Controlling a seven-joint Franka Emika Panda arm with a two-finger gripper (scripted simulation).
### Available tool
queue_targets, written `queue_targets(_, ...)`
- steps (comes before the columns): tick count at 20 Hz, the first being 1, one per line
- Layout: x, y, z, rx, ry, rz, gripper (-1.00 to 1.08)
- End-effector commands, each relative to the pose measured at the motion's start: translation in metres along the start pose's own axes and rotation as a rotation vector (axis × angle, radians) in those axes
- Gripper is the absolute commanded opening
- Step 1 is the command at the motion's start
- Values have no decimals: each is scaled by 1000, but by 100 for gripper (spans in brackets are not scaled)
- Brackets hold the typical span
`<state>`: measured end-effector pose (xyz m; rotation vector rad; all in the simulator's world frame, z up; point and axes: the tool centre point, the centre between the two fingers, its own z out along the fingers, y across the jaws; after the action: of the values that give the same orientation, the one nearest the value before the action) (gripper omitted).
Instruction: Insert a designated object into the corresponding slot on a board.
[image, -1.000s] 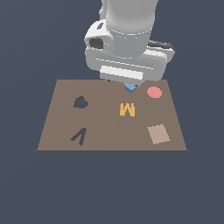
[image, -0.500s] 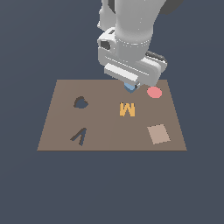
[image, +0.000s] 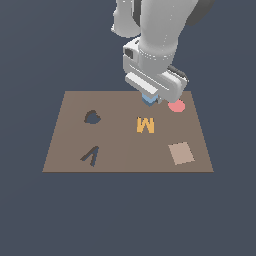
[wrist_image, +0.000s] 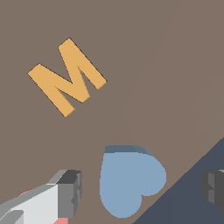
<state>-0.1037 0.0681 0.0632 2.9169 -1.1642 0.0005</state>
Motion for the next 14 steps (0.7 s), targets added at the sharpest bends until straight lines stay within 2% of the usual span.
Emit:
queue_targets(1,-5,-1,5,0,0,38,100)
queue_targets(14,-13,-3,14,0,-1,93,100)
